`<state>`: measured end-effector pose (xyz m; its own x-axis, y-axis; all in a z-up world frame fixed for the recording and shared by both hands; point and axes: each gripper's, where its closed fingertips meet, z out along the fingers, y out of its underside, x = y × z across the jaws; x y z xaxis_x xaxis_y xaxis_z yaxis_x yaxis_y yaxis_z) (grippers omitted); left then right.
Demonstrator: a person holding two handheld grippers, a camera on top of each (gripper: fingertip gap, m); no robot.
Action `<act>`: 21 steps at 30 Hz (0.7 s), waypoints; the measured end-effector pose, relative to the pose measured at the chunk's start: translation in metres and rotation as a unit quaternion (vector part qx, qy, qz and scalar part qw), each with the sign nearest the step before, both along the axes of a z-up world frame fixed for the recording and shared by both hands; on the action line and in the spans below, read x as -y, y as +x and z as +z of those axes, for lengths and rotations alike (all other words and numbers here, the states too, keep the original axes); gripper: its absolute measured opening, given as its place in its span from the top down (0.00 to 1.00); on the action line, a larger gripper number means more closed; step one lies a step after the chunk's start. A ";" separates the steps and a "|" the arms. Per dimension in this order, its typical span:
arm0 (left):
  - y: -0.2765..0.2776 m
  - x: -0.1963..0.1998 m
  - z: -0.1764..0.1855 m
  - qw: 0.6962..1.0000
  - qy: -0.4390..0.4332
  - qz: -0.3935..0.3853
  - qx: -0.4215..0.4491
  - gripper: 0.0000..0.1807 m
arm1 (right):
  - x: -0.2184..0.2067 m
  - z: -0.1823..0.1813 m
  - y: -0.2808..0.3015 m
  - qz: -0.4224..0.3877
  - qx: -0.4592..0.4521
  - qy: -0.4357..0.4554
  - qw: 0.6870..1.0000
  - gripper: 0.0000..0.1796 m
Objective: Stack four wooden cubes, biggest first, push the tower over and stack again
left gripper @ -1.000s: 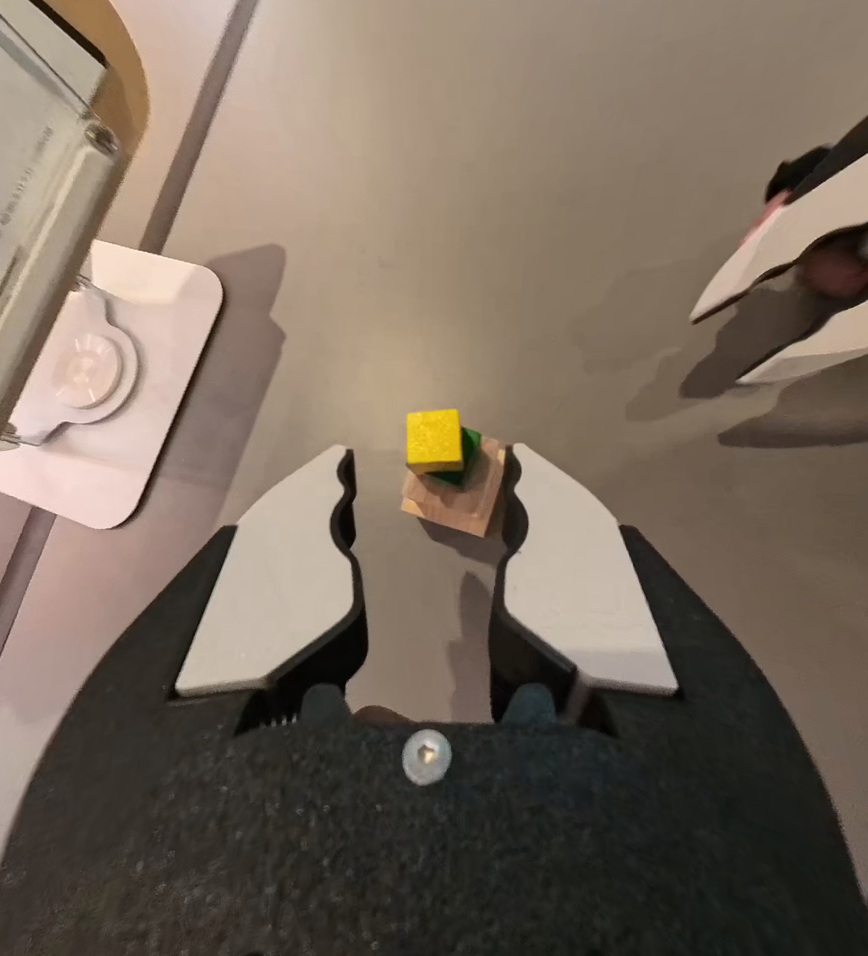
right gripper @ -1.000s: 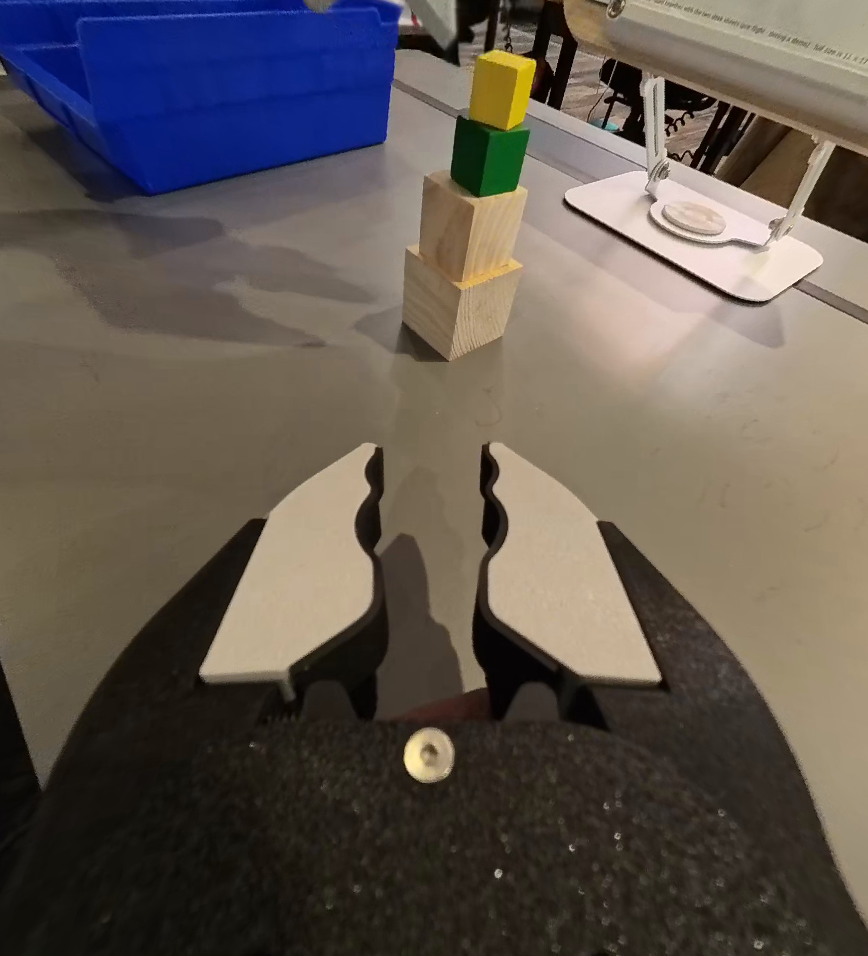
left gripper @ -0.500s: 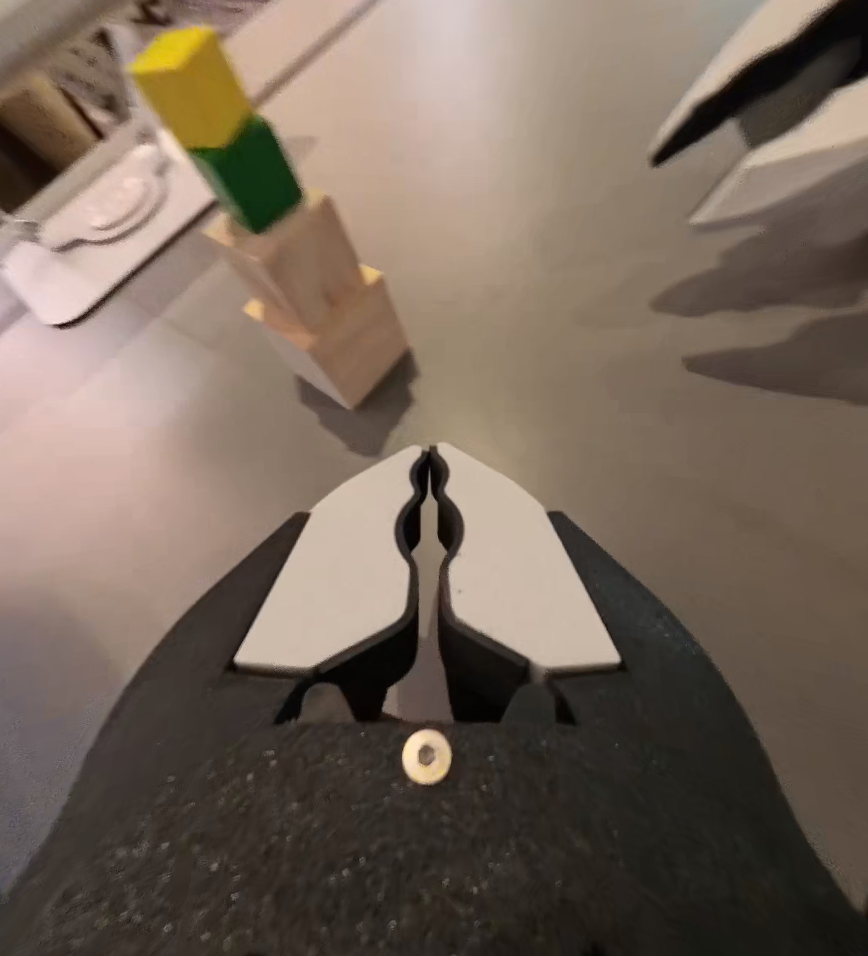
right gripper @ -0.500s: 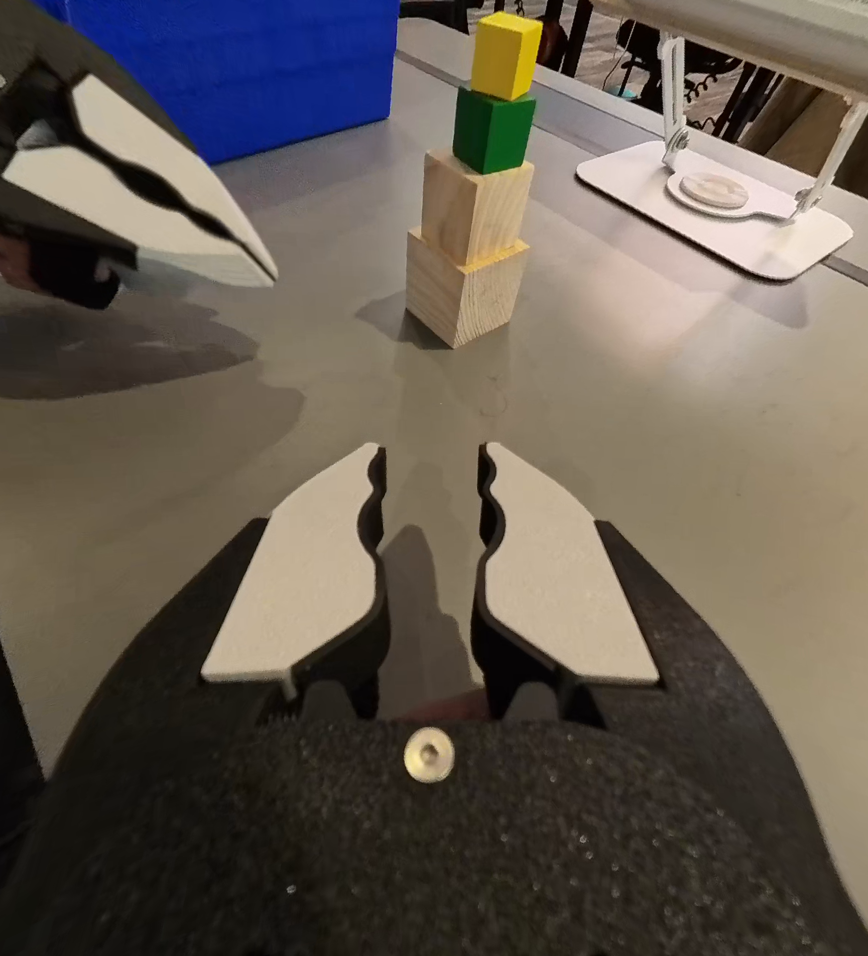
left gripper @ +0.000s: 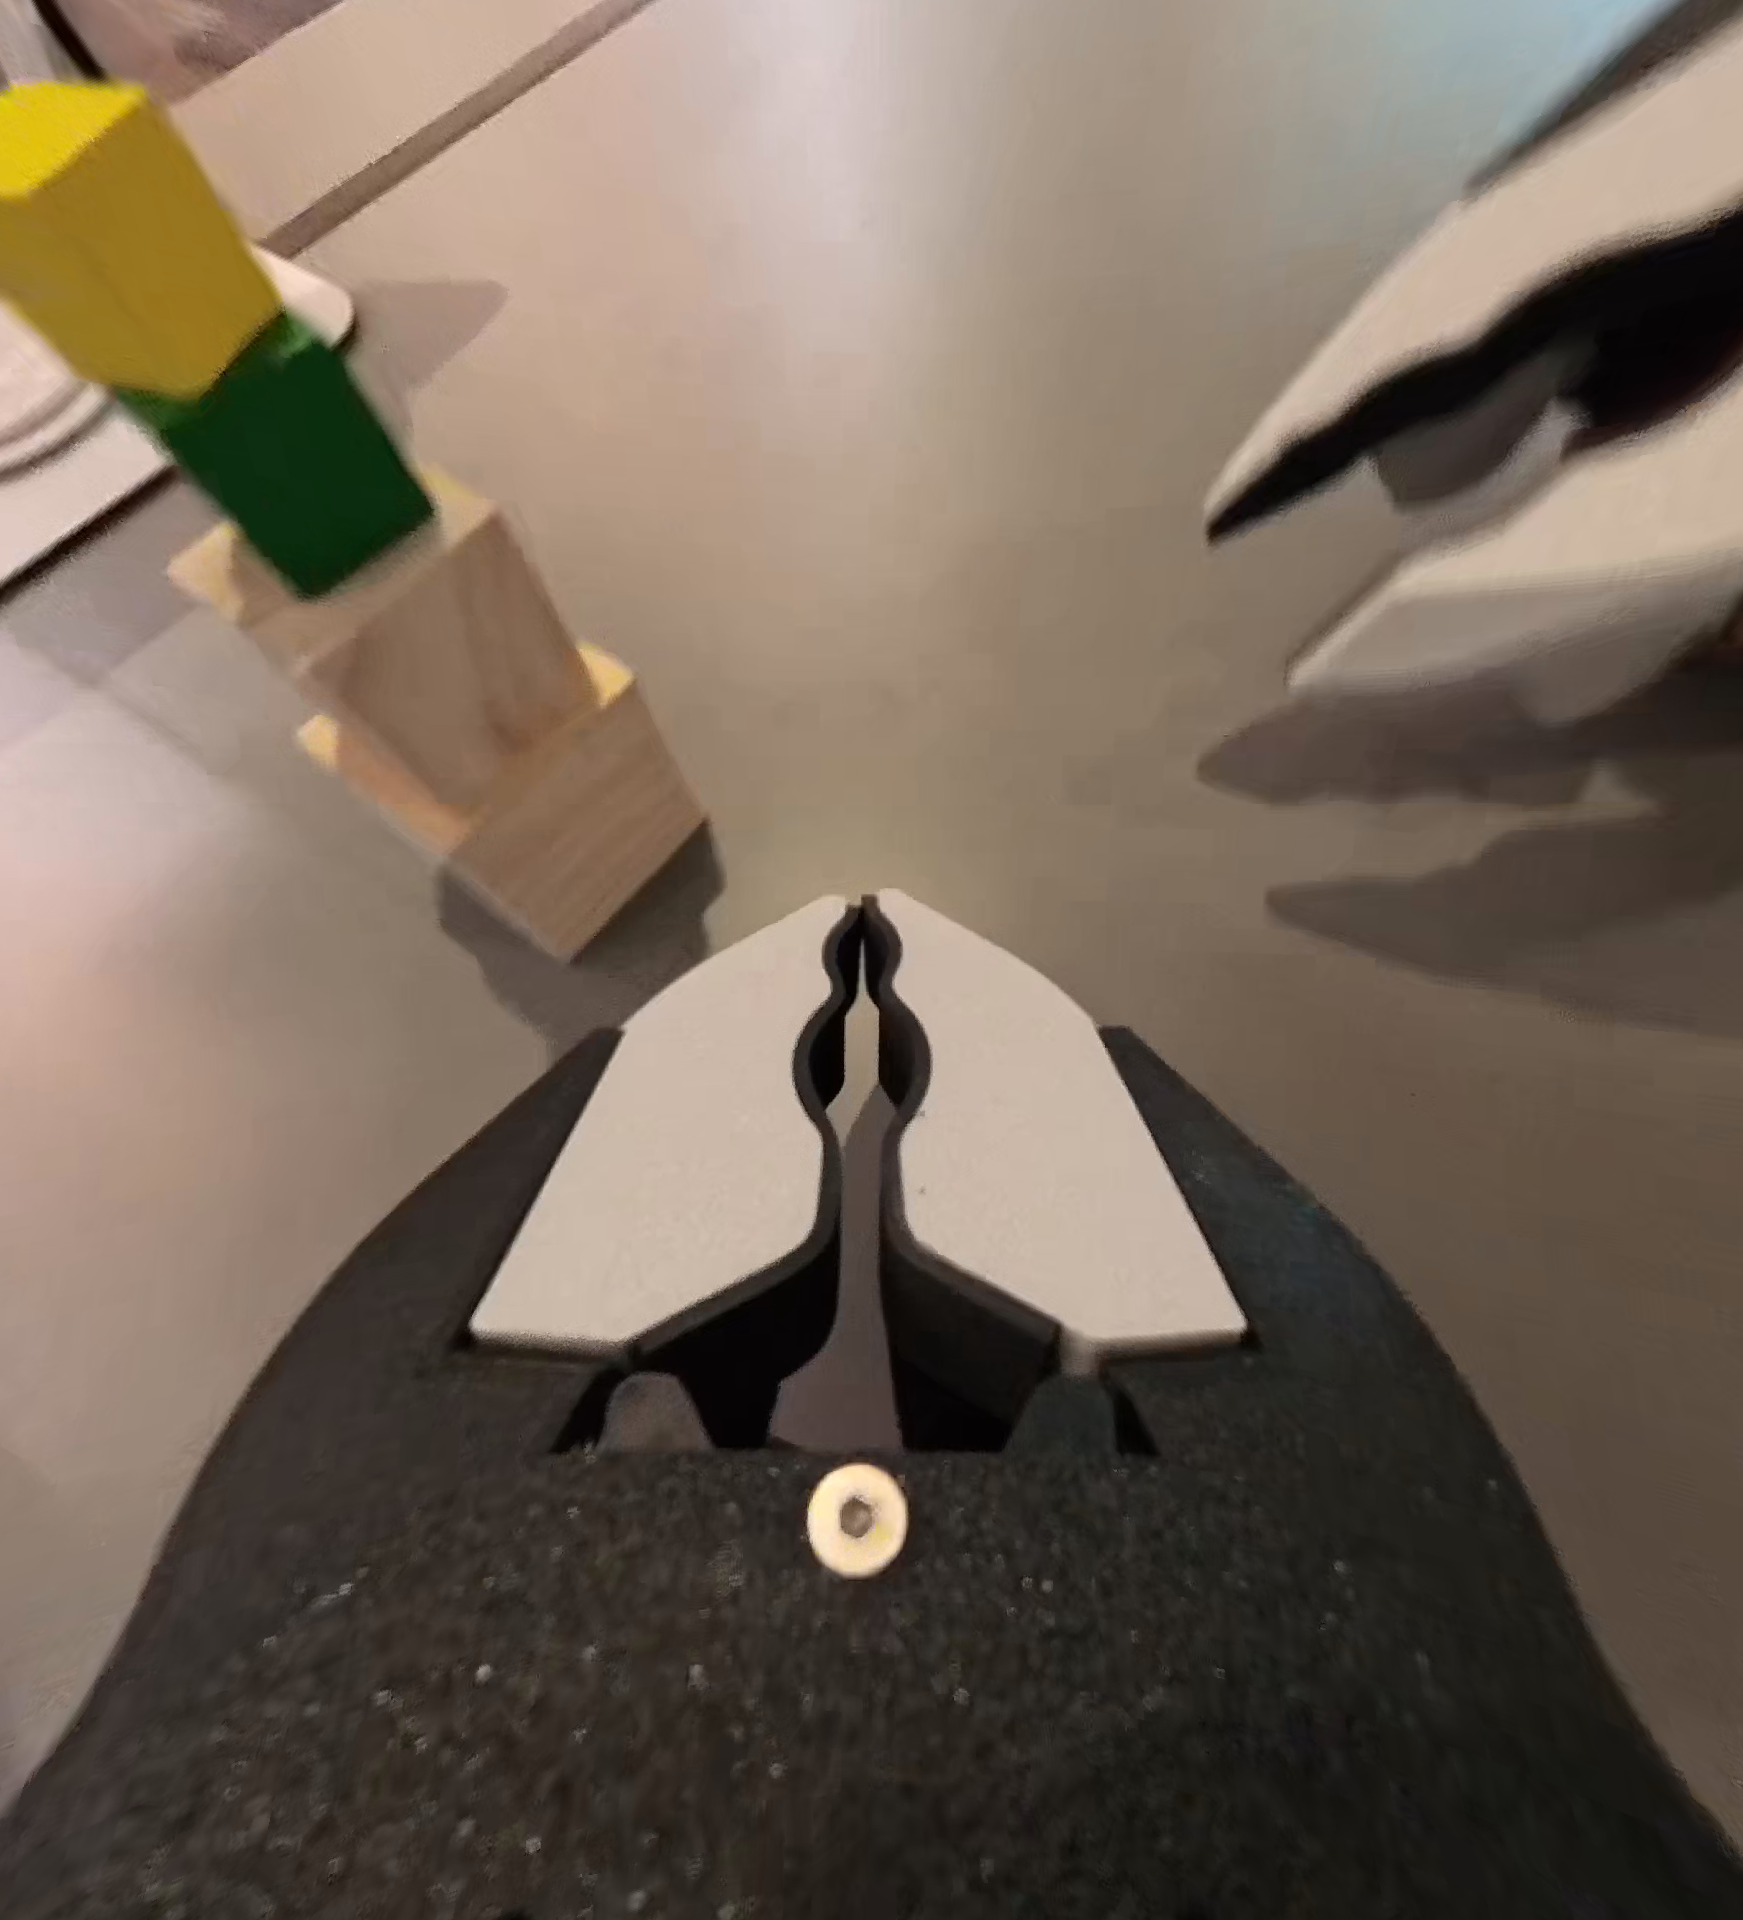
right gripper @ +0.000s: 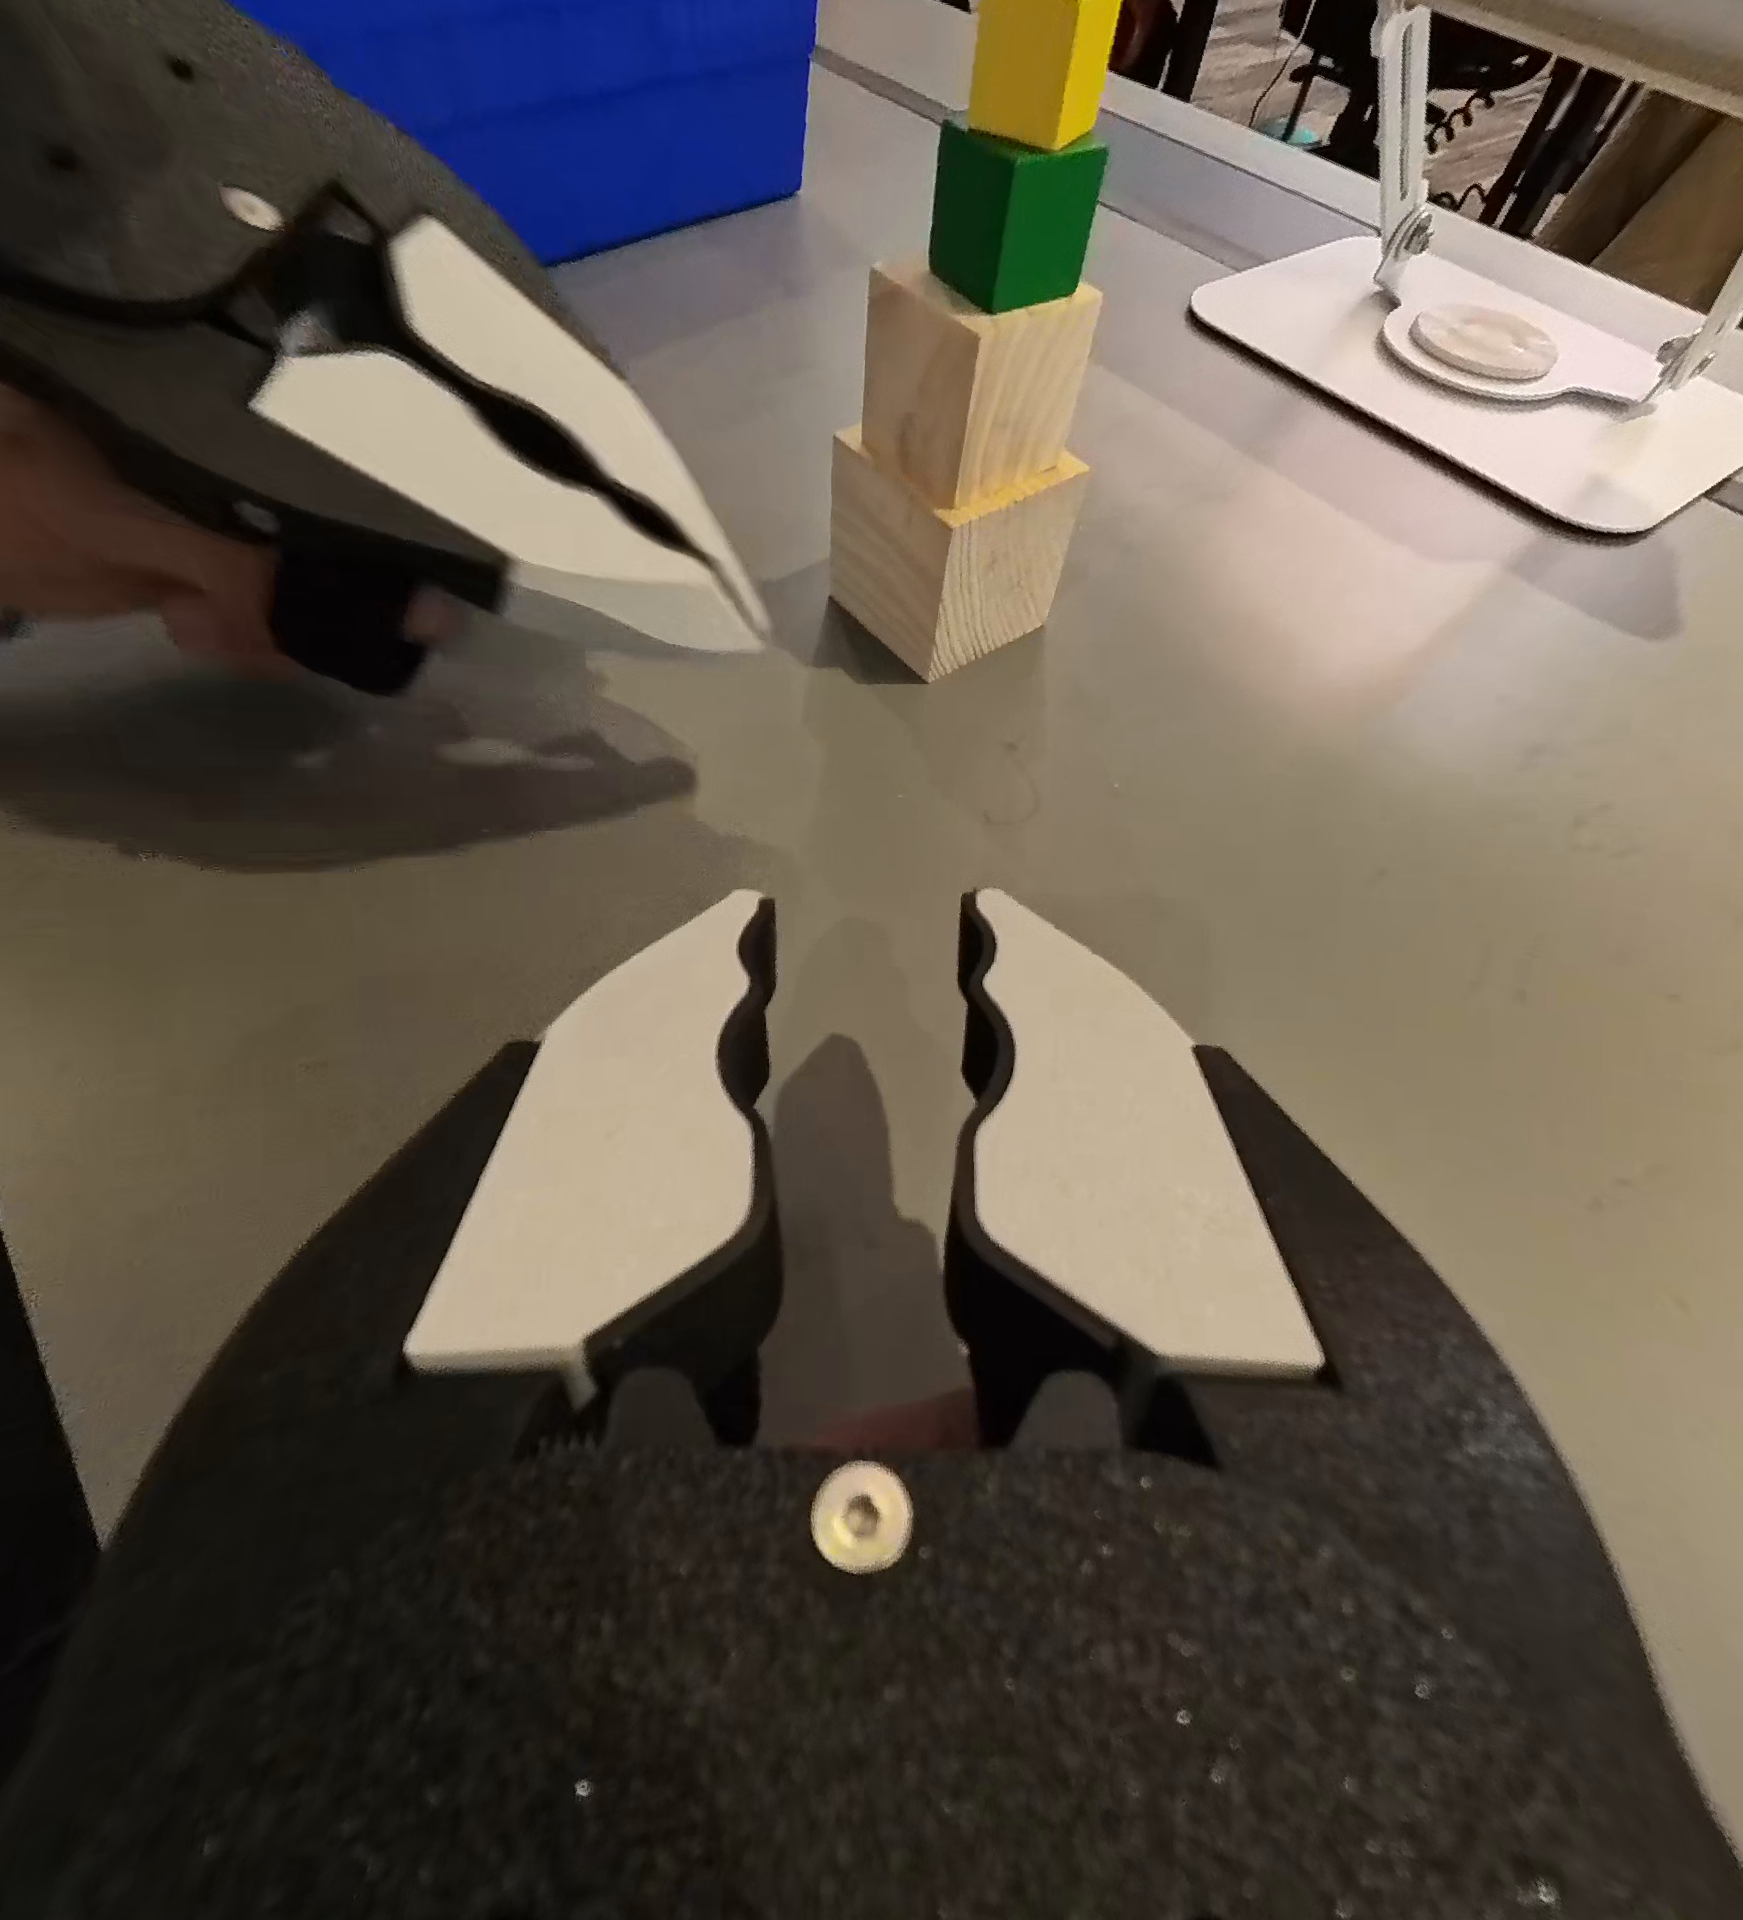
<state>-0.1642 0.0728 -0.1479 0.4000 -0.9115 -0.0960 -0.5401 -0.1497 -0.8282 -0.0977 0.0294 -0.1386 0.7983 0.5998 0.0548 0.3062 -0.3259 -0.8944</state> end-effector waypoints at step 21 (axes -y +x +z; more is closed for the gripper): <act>-0.134 -0.064 0.004 0.929 0.018 0.368 0.013 1.00 | -0.006 0.021 0.028 -0.068 -0.087 0.035 0.993 0.84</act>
